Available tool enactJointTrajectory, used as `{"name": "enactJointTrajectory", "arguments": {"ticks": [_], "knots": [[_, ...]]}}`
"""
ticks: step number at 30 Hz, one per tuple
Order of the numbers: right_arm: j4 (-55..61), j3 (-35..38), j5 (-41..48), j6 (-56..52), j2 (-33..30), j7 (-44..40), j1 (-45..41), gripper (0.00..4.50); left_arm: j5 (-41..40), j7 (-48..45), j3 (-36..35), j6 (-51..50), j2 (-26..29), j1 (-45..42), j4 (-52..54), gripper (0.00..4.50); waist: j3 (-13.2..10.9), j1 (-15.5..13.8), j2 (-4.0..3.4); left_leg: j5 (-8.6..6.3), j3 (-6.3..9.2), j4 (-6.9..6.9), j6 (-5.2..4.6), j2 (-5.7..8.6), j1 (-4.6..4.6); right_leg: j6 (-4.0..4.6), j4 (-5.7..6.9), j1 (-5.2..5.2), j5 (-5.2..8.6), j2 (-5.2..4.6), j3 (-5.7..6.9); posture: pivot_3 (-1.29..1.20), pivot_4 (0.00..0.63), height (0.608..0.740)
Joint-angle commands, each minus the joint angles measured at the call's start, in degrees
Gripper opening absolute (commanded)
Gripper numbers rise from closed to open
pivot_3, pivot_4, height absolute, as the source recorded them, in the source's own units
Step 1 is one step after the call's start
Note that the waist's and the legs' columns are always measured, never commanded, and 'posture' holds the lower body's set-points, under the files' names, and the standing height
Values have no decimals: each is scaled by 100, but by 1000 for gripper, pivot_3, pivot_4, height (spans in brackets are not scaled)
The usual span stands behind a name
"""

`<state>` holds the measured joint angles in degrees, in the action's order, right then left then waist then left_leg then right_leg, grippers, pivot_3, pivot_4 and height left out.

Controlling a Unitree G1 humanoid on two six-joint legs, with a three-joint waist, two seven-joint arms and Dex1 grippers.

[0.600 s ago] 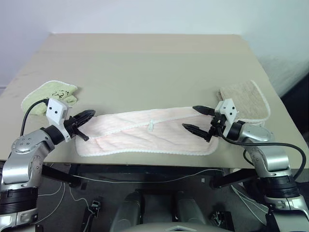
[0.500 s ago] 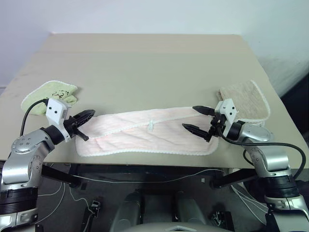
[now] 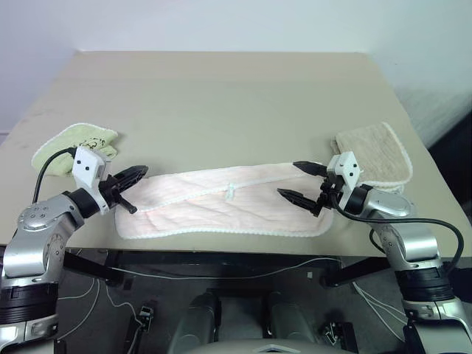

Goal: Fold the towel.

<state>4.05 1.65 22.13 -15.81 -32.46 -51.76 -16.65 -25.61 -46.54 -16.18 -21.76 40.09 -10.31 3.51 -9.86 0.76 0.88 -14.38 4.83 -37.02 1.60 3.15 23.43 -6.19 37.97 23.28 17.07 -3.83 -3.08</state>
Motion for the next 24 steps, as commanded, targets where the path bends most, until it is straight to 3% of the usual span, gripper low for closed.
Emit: {"name": "enactJointTrajectory", "arguments": {"ticks": [1, 10, 13, 15, 22, 23, 24], "knots": [[-16, 170, 43, 191, -4, -22, 15, 4460, 135, -70, 140, 109, 127, -125, 132, 30, 0, 0, 0, 0, 0, 0, 0, 0, 0, 0, 0, 0, 0, 0, 0, 0, 150, 740], [-263, 7, -30, 95, 18, -96, -314, 4460, 899, -936, 445, 627, 1389, 266, 481, 30, -3, 23, -6, 0, -3, 8, 0, -1, 0, 2, 0, 6, 1, 1, -5, 0, 150, 740], [-265, 57, 13, -30, -122, -191, -346, 4500, 1093, -1456, 514, 678, 2027, 595, 831, 604, -4, 12, -8, 0, -3, 9, 0, -2, 1, 2, -4, 4, 1, -2, -4, 0, 150, 740], [-254, 46, 6, -115, -193, -238, -388, 4500, 1249, -1576, 578, 739, 2302, 602, 931, 1237, -6, -9, -10, 0, -3, 10, 0, -1, 0, 2, -7, 2, 1, -6, -3, 0, 150, 740], [-382, -14, -31, -294, -372, -455, -651, 4500, 1898, -1653, 1165, 752, 2716, 228, 1088, 3682, -8, 7, -15, -1, -3, 14, 0, -1, 0, 3, -8, 1, 1, -5, -1, 0, 150, 740], [-411, -22, -38, -301, -380, -477, -692, 4500, 1945, -1662, 1271, 738, 2698, 162, 1069, 3978, -9, 8, -16, -1, -4, 14, 0, -1, 0, 3, -8, 2, 1, -4, -1, 0, 150, 740], [-433, -26, -43, -311, -383, -492, -731, 4500, 2002, -1669, 1366, 730, 2683, 105, 1036, 3978, -9, 9, -16, -1, -4, 14, 0, -1, 0, 3, -8, 2, 1, -4, -1, 0, 150, 740]]}}
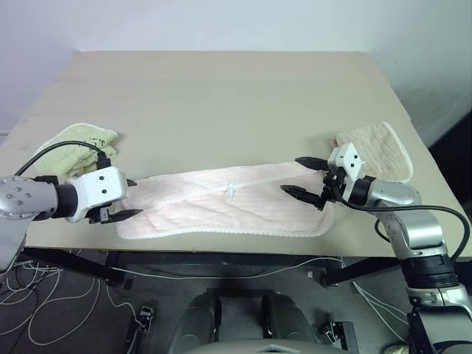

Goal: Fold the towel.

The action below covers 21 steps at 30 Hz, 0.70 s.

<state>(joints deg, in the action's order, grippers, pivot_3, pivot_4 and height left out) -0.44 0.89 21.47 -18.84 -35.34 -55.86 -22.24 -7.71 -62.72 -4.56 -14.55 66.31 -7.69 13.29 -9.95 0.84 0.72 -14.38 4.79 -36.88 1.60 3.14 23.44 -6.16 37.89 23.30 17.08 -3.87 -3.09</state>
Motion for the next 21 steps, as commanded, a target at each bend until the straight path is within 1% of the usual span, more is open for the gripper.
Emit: {"name": "enactJointTrajectory", "arguments": {"ticks": [1, 6, 12, 17, 21], "knots": [[0, 49, 18, -18, -94, -93, -208, 4500, 287, -56, 298, -1, 58, -207, 7, 3978, 0, 7, 0, 0, 0, 0, 0, 0, 0, 0, 0, 0, 0, 1, 0, 0, 150, 740], [13, 54, -13, -40, -98, -112, -230, 4500, 724, 11, 720, 94, -24, -631, -463, 3978, -1, 7, 0, 0, 0, -2, -1, -1, 0, 0, 3, 2, 0, 7, 1, 0, 150, 740], [134, 133, -4, -89, -125, -44, -133, 4500, 943, -63, 918, 260, -102, -969, -774, 3978, -1, 6, 0, 0, -2, -5, -2, -1, 1, -1, 5, 1, 0, 15, 1, 0, 150, 740], [192, 172, 12, -101, -152, 6, -76, 4500, 1134, -196, 1066, 410, -34, -1052, -988, 3978, -1, 13, 0, 0, -3, -6, -2, -1, 1, -1, 6, 1, 0, 16, 1, 0, 150, 740], [237, 180, 26, -112, -162, 32, -36, 4500, 1221, -252, 1031, 500, 4, -1039, -1073, 3978, -1, 13, 0, 0, -3, -7, -2, -1, 0, -2, 8, 2, 0, 17, 1, 0, 150, 740]]}}
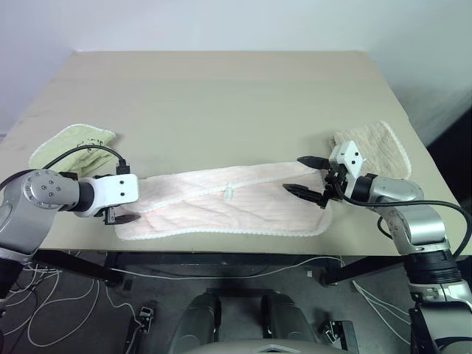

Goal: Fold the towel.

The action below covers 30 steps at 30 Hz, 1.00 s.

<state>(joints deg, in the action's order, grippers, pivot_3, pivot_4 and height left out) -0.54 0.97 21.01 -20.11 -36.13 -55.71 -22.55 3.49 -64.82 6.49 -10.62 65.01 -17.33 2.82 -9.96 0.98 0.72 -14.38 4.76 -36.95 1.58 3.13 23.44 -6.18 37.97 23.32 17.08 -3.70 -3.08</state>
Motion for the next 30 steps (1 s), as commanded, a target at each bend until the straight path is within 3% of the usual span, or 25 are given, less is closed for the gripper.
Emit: {"name": "enactJointTrajectory", "arguments": {"ticks": [1, 10, 13, 23, 30], "knots": [[254, 169, 73, 11, -82, 24, 1, 4500, 116, -46, -82, 137, 129, -67, -58, 3978, 0, -1, 0, 0, 0, -1, 0, 0, 0, 0, 0, 0, 0, 0, 0, 0, 150, 740], [257, 132, 72, -29, -60, 30, -37, 4500, 189, 100, -116, 376, -61, -57, -308, 3978, 0, -2, 0, 0, 0, -2, 0, 0, 0, 0, 0, -1, 0, 0, 0, 0, 150, 740], [273, 123, 74, -40, -55, 31, -32, 4500, 156, 112, -173, 386, -90, -43, -280, 3383, 0, -2, 0, 0, 0, -3, 0, 0, 0, 0, 1, -1, 0, 0, 0, 0, 150, 740], [256, 90, 51, -22, -16, 49, -65, 4500, -36, 90, -292, 403, -183, -83, -204, 14, 0, -2, 0, 0, 0, -4, 0, 0, 0, 0, 1, -1, 0, 0, 0, 0, 150, 740], [197, 90, 28, 18, -23, 40, -116, 4500, -154, 130, -365, 423, -214, -103, -186, 14, 0, -3, 0, 0, 0, -4, 0, 0, 0, 0, 2, -1, 0, 0, 0, 0, 150, 740]]}}
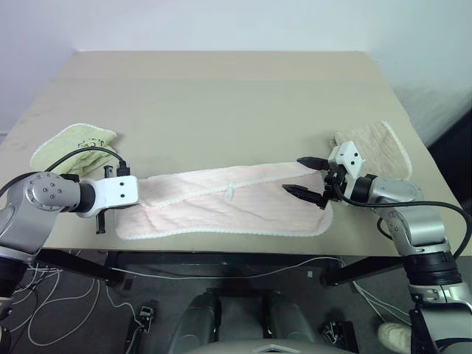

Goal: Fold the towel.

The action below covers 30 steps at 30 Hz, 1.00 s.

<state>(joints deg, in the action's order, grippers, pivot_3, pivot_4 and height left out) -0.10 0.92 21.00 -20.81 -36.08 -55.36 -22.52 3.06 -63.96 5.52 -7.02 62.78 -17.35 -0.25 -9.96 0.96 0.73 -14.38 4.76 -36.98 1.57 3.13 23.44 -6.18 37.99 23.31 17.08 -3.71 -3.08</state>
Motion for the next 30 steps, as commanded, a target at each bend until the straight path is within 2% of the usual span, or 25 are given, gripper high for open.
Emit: {"name": "enactJointTrajectory", "arguments": {"ticks": [1, 5, 8, 16, 22, 28, 30], "knots": [[145, 86, -4, 130, -47, -7, -135, 4500, -147, 81, -315, 74, -16, -108, 128, 14, 0, 0, 0, 0, 0, 0, 0, 0, 0, 0, 0, 0, 0, 0, 0, 0, 150, 740], [126, 63, -164, 313, -157, -52, -236, 4500, -338, 227, -609, 41, -79, -93, 175, 14, 0, 0, 0, 0, 0, -1, 0, 0, 0, 0, 0, 0, 0, 0, 0, 0, 150, 740], [-169, -89, -714, 861, -425, -65, -440, 4500, -510, 334, -914, -31, -94, 25, 212, 14, 0, 1, 0, 0, -1, -2, 0, 0, 0, 0, 1, 1, 0, 0, 0, 0, 150, 740], [-1743, -734, -2483, 3492, -1015, 254, -1109, 4500, -728, 489, -1135, -146, -293, 94, 245, 14, 0, 9, -1, 0, -5, -3, 0, 0, 0, 0, 2, 1, 0, 2, 0, 0, 150, 740], [-2901, -1178, -3441, 4983, -1069, 782, -1423, 4500, -930, 516, -1241, -156, -406, 27, 232, 14, 0, 15, 0, 0, -6, -4, 1, 1, 0, 0, 2, 1, 0, 2, 0, 0, 150, 740], [-3513, -1400, -3924, 5571, -959, 1320, -1698, 4500, -974, 519, -1318, -142, -361, 71, 227, 14, -1, 26, -1, 1, -7, -4, 1, 1, -1, 0, 5, 3, 0, 4, -2, 0, 150, 740], [-3676, -1462, -4079, 5719, -953, 1484, -1772, 4120, -981, 514, -1343, -151, -359, 102, 243, 0, -1, 25, -1, 1, -6, -4, 1, 0, -2, 0, 6, 3, 0, 5, -2, 0, 150, 740]]}}
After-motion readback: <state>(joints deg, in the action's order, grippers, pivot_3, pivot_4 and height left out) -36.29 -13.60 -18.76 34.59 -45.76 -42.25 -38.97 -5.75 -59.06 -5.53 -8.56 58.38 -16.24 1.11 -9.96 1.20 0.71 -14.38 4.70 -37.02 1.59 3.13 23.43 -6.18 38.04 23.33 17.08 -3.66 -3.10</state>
